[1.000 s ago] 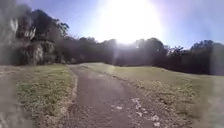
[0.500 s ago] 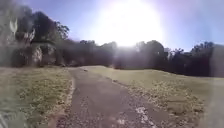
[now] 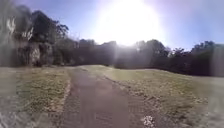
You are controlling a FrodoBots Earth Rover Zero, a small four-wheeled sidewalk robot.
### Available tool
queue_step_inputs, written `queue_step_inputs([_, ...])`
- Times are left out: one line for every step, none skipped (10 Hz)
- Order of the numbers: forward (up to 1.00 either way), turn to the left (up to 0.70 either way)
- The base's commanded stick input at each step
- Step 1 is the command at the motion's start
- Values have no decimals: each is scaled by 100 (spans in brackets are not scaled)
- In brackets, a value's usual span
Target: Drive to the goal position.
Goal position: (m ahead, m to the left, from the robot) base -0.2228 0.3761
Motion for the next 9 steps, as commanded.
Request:
queue_step_inputs([50, 0])
queue_step_inputs([50, 0])
queue_step_inputs([50, 0])
queue_step_inputs([50, 0])
queue_step_inputs([50, 0])
queue_step_inputs([50, 0])
queue_step_inputs([50, 22])
queue_step_inputs([50, 48])
queue_step_inputs([50, 38])
